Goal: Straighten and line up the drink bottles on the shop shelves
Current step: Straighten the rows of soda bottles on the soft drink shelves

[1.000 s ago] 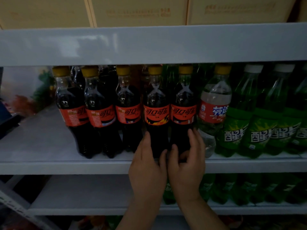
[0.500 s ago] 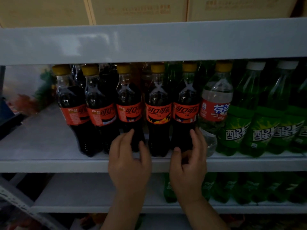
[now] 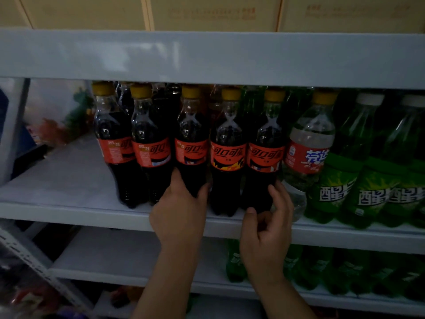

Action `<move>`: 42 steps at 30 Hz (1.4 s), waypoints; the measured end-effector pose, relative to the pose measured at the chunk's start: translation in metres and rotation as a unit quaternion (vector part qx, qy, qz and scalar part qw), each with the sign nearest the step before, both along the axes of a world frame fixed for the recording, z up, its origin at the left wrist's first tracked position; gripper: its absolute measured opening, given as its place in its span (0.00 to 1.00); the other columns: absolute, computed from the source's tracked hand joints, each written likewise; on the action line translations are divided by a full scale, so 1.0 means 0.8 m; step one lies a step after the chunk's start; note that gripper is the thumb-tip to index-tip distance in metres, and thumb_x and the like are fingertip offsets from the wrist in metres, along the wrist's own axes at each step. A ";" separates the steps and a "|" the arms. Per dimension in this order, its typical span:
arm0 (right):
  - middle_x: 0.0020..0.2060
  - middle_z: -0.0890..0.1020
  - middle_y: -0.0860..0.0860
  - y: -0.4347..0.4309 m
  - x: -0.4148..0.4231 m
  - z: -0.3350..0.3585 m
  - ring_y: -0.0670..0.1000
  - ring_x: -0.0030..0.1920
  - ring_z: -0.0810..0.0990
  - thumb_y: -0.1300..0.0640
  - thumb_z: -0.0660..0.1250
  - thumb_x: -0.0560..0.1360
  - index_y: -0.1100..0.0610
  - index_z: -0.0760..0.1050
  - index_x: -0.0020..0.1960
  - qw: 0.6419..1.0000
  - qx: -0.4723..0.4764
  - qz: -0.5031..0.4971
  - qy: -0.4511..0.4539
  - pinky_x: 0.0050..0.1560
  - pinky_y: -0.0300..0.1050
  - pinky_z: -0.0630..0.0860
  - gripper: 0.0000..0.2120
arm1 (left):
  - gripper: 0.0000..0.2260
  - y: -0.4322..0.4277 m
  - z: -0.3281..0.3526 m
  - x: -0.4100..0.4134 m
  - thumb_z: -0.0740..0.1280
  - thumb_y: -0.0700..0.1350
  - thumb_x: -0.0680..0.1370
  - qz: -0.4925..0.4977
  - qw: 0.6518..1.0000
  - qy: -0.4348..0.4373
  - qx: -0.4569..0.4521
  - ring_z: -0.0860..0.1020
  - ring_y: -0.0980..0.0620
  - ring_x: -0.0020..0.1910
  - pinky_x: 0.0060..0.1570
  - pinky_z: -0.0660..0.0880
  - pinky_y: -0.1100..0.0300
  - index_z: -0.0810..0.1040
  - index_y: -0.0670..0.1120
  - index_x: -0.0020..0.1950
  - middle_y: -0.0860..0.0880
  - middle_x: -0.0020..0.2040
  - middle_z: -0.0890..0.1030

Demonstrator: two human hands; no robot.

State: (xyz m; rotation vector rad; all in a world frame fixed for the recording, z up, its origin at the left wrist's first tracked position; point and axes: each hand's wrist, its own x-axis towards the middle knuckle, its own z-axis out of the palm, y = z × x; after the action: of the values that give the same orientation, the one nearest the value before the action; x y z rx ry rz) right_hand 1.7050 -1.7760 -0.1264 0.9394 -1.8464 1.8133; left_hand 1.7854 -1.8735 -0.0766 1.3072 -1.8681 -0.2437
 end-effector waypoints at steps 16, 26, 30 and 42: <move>0.71 0.62 0.43 0.002 -0.005 -0.005 0.43 0.36 0.77 0.58 0.64 0.73 0.49 0.64 0.67 1.000 0.009 0.016 -0.003 0.36 0.29 0.70 0.24 | 0.24 -0.005 -0.002 0.020 0.71 0.48 0.74 -0.151 0.984 0.098 0.008 0.78 0.48 0.54 0.49 0.72 0.59 0.71 0.49 0.68 0.49 0.57 0.80; 0.72 0.62 0.48 0.002 0.001 -0.004 0.42 0.36 0.77 0.59 0.64 0.72 0.53 0.64 0.68 1.000 0.017 0.003 0.001 0.38 0.28 0.71 0.25 | 0.24 -0.008 -0.008 0.026 0.69 0.50 0.75 -0.201 0.973 0.111 0.021 0.81 0.48 0.43 0.40 0.70 0.63 0.68 0.52 0.70 0.49 0.49 0.82; 0.71 0.62 0.47 0.001 0.010 -0.006 0.43 0.37 0.77 0.59 0.63 0.74 0.52 0.64 0.67 1.000 0.006 0.003 0.005 0.37 0.28 0.70 0.23 | 0.18 -0.003 -0.012 0.038 0.70 0.50 0.74 -0.169 0.979 0.109 -0.008 0.81 0.52 0.40 0.37 0.69 0.66 0.75 0.51 0.63 0.50 0.42 0.83; 0.63 0.67 0.47 -0.023 0.057 -0.007 0.40 0.38 0.75 0.56 0.60 0.73 0.56 0.68 0.62 0.998 0.010 0.005 0.057 0.43 0.25 0.68 0.18 | 0.28 -0.040 -0.006 0.055 0.73 0.58 0.67 -0.025 0.980 0.188 -0.056 0.78 0.46 0.51 0.42 0.74 0.54 0.68 0.48 0.61 0.48 0.54 0.76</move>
State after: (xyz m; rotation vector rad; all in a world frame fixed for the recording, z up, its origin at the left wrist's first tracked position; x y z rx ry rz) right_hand 1.7509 -1.7946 -0.1319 1.0382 -1.7962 1.7135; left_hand 1.8292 -1.9053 -0.0813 1.0554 -1.5697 -0.3778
